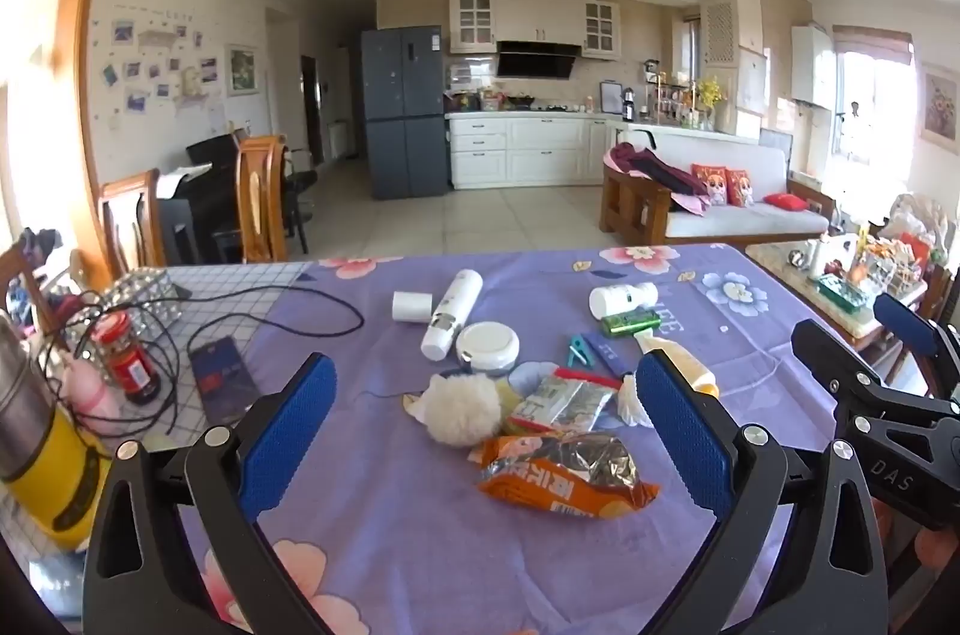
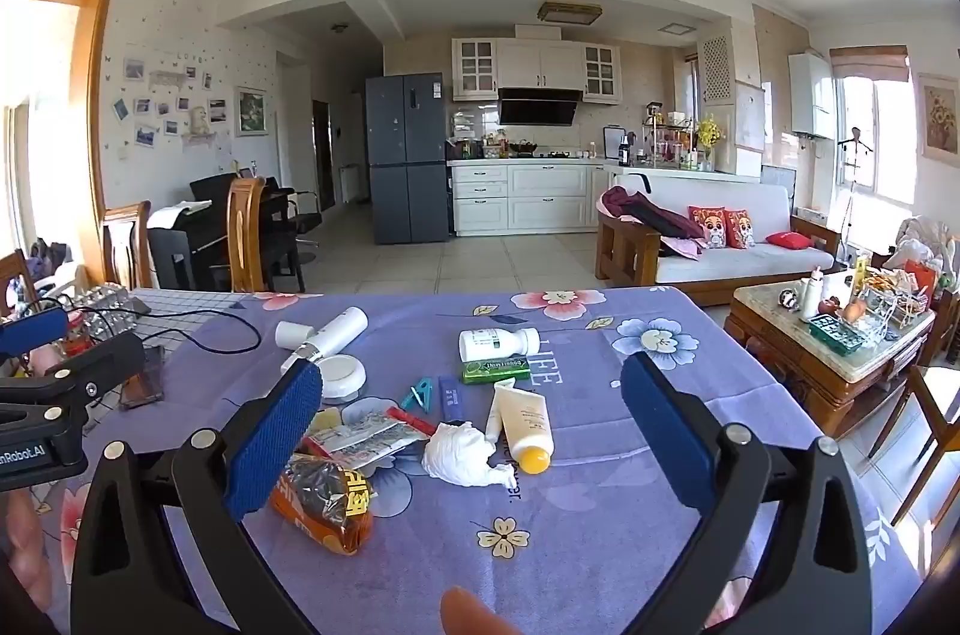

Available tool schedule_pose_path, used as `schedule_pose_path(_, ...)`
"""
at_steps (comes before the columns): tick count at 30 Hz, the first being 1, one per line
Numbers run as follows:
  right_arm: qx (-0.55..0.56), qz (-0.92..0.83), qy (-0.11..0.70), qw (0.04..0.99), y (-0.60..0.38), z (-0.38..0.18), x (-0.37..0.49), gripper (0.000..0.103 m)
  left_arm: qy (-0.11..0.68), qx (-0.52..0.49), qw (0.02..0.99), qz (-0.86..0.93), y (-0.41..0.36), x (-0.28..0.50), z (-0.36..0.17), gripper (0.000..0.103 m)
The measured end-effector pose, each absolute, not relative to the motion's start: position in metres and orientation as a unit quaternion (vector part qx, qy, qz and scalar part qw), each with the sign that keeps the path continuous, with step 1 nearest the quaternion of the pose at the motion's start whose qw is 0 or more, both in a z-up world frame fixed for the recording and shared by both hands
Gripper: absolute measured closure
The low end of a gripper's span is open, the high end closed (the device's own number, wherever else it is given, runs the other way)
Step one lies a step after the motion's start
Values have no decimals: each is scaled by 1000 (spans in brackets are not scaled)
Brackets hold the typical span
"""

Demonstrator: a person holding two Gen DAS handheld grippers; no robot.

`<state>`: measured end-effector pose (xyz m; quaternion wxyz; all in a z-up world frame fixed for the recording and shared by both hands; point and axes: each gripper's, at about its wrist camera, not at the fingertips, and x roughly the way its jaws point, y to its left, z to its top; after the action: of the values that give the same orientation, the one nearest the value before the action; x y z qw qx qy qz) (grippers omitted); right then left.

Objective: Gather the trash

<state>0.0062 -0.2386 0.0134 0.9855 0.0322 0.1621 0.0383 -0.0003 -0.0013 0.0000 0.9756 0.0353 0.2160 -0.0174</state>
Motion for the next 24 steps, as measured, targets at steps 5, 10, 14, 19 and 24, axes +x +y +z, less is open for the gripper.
schedule_pose_path(5,17,17,150,988,-234,11,2,4,221,10,975,-24,9,0,1,4)
schedule_pose_path(10,35,31,169,984,-238,11,8,4,221,7,975,-32,11,4,-3,4)
schedule_pose_path(14,38,29,174,984,-240,8,9,4,219,10,975,-30,8,5,-5,5)
schedule_pose_path(19,26,22,178,984,-237,5,9,4,223,7,974,-31,10,7,-10,5)
schedule_pose_path(24,23,24,177,984,-236,0,8,4,226,11,974,-17,9,8,-13,5)
